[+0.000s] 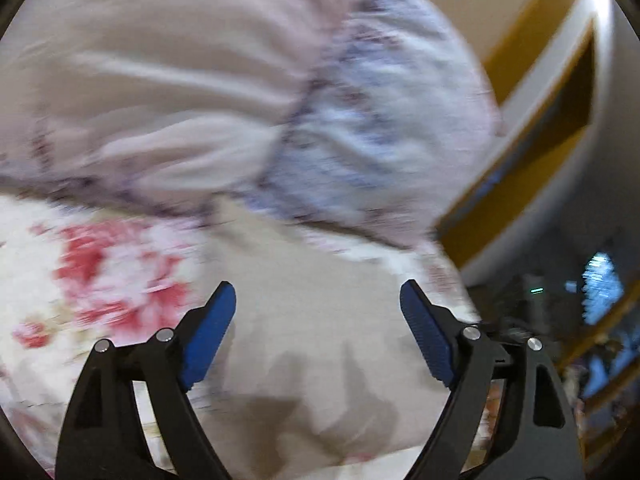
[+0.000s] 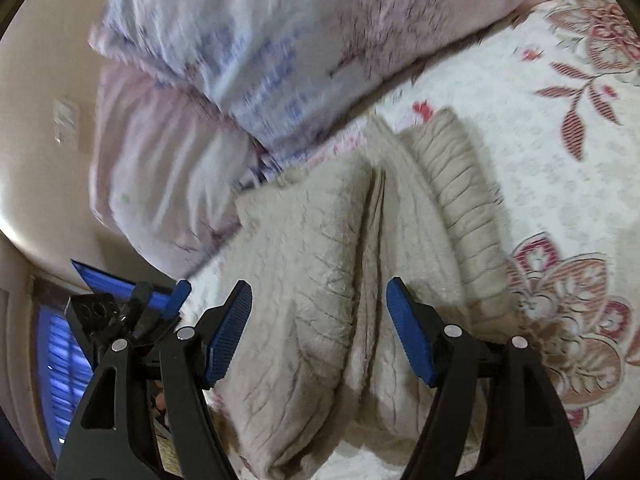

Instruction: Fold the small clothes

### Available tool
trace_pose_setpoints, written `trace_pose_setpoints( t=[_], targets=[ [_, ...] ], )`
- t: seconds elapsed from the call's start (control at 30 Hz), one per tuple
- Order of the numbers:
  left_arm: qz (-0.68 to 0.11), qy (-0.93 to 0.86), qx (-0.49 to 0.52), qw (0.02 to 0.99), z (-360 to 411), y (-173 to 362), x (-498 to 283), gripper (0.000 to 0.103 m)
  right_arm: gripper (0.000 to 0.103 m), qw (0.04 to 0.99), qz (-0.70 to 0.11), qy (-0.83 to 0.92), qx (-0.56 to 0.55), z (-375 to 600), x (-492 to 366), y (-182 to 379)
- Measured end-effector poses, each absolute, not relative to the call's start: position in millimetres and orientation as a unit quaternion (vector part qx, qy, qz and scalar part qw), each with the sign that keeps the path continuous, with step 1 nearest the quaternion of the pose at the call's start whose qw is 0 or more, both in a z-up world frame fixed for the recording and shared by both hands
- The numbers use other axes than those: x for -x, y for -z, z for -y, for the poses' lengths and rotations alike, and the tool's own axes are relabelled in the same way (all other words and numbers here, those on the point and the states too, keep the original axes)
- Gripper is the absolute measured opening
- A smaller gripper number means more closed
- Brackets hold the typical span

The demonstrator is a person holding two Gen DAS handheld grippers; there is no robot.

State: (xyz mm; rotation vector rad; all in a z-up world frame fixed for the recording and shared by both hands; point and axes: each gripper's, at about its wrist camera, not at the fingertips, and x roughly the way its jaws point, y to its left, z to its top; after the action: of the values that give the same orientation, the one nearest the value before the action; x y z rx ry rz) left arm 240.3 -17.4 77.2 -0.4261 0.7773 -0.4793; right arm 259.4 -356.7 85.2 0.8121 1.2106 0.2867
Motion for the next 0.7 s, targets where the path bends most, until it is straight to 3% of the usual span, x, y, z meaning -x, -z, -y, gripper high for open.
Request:
trace_pose_setpoints(
  t=[0.07, 0.13, 0.2, 0.37, 0.4, 0.43, 0.5, 0.7],
  targets=[
    [-0.398, 0.209, 0.206, 0.869, 14.5, -63.3, -245.3, 0.083, 0.070, 0.731, -0.565, -0.126, -0.360, 350.7, -262.3, -78.0],
    [-0.414, 0.208, 0.212, 0.861, 7.1, -51.8, -245.1, 0.083, 0.056, 0.736, -0.568, -0.126, -0.346, 343.5, -263.9, -75.8],
    [-0.428, 0.213, 0.209, 0.853, 9.2, -43.4, -246.3, 0.083, 0.051, 0.737, -0.564, -0.135, -0.347, 341.2, -263.4, -76.1],
    [-0.460, 0.234, 0.207, 0.831, 25.6, -25.6, -252.5, 0.083, 0.048, 0.730, -0.555, -0.139, -0.374, 342.6, -273.1, -63.6],
    [-0.465, 0.237, 0.209, 0.827, 26.6, -22.1, -249.4, 0.083, 0.042, 0.729, -0.553, -0.136, -0.379, 343.6, -275.4, -60.5],
    [-0.470, 0.239, 0.212, 0.823, 28.3, -19.7, -249.6, 0.083, 0.028, 0.734, -0.551, -0.128, -0.376, 343.9, -278.1, -59.3],
    [-0.473, 0.242, 0.226, 0.817, 27.0, -17.1, -247.7, 0.083, 0.020, 0.753, -0.542, -0.126, -0.350, 339.9, -282.4, -65.5],
    [-0.463, 0.245, 0.251, 0.814, 15.0, -23.6, -243.9, 0.084, 0.016, 0.853, -0.462, -0.101, -0.222, 334.9, -281.2, -133.3]
  ],
)
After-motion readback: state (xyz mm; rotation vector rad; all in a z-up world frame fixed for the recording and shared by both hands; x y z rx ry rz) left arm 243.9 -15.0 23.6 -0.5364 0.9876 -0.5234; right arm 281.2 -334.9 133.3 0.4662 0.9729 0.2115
